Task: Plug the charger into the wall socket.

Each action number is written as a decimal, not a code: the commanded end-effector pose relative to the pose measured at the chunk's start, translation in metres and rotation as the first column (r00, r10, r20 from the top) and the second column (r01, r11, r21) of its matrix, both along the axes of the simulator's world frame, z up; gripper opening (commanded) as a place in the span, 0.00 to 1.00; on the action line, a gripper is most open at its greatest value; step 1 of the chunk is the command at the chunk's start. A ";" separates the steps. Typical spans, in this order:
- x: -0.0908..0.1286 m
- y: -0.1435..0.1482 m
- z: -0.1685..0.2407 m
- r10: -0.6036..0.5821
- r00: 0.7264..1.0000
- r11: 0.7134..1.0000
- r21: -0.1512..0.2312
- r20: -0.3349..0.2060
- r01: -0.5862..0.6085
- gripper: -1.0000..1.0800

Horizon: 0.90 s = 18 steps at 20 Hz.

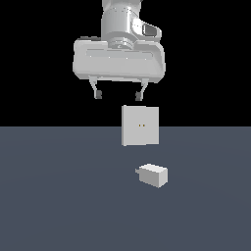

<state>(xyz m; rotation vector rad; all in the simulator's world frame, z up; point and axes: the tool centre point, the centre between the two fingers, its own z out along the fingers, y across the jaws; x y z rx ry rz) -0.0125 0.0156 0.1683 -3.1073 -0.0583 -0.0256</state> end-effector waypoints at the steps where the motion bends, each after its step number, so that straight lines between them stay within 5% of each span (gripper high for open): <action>1: -0.004 -0.002 -0.003 0.027 1.000 1.000 0.002 0.009 -0.027 0.96; 18: -0.036 -0.022 -0.040 0.302 0.947 0.952 0.010 0.110 -0.305 0.96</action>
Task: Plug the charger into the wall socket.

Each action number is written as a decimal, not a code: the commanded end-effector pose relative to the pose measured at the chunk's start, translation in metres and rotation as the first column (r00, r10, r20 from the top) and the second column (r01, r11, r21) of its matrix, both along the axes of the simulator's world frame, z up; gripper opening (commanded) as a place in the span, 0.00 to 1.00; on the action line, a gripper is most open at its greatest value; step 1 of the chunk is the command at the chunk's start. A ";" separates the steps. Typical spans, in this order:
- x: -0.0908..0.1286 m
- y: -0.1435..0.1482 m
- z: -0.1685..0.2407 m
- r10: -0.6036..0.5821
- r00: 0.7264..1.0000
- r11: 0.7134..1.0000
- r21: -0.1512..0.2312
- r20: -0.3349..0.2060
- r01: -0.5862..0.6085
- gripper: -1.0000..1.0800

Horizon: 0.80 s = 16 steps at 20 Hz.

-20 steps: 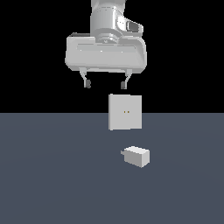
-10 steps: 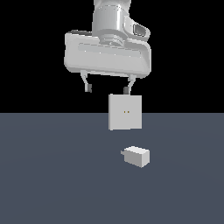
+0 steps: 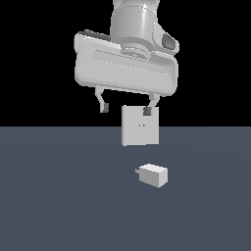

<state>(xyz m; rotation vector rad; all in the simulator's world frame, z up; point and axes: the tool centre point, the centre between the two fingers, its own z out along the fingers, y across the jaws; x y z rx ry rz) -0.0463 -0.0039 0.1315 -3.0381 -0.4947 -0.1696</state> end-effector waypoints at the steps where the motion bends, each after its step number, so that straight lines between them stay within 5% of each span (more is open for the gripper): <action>1: -0.004 -0.004 -0.006 0.042 0.999 0.999 0.003 0.015 -0.042 0.96; 16: -0.021 -0.024 -0.037 0.258 0.962 0.965 0.014 0.093 -0.261 0.96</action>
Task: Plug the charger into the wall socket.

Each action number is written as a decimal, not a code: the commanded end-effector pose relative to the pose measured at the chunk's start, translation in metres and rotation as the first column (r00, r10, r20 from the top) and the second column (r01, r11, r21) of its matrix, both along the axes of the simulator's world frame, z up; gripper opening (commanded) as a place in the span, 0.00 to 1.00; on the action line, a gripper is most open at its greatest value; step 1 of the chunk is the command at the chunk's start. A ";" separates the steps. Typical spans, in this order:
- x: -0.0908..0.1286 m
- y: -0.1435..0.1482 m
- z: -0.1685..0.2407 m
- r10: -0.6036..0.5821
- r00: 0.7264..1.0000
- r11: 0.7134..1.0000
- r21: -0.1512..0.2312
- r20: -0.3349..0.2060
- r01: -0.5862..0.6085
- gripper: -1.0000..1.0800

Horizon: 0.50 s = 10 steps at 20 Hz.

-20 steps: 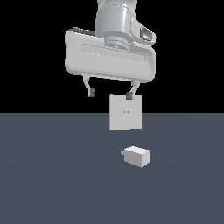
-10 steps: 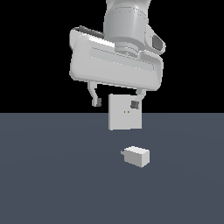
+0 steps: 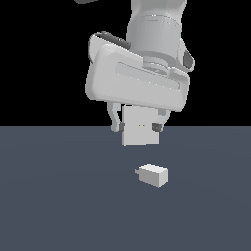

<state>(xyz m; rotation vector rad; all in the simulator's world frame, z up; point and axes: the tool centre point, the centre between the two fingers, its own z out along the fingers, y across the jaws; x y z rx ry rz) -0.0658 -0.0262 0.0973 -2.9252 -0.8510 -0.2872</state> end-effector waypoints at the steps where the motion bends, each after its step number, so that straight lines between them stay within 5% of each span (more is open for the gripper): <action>1: -0.002 -0.004 -0.005 0.036 0.999 0.999 0.004 0.013 -0.036 0.96; 10: -0.007 -0.015 -0.023 0.152 0.987 0.988 0.014 0.053 -0.153 0.96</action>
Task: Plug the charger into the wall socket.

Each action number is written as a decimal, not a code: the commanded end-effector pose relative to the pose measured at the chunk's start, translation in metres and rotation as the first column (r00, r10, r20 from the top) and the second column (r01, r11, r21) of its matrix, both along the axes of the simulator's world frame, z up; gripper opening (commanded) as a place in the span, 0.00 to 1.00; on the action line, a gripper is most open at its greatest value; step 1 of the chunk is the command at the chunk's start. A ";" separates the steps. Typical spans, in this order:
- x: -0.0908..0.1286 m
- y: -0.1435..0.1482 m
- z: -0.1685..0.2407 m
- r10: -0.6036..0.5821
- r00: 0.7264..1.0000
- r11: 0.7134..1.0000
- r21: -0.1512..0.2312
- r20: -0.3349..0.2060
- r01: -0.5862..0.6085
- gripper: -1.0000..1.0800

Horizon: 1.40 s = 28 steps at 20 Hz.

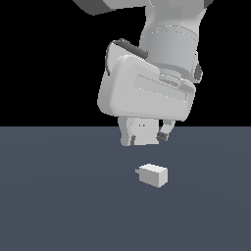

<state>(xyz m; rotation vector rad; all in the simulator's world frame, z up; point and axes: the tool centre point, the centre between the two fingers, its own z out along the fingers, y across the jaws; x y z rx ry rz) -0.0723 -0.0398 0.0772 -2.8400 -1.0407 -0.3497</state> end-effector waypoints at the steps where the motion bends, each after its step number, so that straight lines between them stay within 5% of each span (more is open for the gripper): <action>1: -0.001 -0.003 -0.004 0.029 1.000 1.000 0.003 0.010 -0.029 0.96; 28: -0.003 -0.009 -0.050 0.097 0.995 0.995 0.010 0.030 -0.097 0.96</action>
